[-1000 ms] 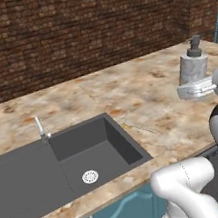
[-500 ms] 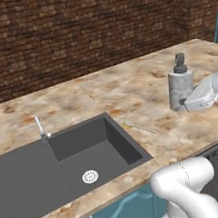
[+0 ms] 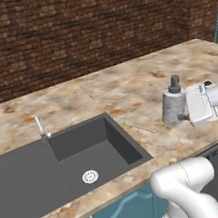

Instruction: Locate and retrieve the dish brush and soap dispenser from the cabinet. Place them next to the sink.

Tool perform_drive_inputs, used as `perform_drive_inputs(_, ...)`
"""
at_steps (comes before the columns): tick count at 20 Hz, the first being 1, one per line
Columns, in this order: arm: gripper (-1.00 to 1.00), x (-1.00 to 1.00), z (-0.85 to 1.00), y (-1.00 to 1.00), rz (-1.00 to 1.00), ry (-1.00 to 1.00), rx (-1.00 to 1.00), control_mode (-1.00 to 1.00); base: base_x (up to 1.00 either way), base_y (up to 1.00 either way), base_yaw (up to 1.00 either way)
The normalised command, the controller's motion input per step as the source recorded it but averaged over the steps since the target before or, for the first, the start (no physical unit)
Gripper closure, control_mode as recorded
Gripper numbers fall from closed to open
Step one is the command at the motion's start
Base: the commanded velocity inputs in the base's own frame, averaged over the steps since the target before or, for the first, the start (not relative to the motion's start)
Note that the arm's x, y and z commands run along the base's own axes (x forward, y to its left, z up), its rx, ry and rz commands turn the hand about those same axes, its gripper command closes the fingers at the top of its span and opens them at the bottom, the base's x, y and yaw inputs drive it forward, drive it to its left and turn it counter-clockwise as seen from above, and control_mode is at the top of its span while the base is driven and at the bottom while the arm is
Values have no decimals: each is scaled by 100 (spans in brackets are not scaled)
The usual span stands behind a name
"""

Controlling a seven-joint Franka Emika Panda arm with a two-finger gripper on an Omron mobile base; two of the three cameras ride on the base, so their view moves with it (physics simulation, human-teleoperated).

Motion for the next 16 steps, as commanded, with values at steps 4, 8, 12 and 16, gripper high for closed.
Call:
perform_drive_inputs(4,100,24,-56,-11,30,-6,0,-100,0,0,0)
perform_drive_inputs(8,100,14,-36,-11,15,0,-5,-100,0,0,0)
perform_drive_inputs(12,100,1,-31,-11,8,0,-9,-100,0,0,0)
perform_drive_inputs(16,100,0,-38,-5,5,0,-11,-100,0,0,0)
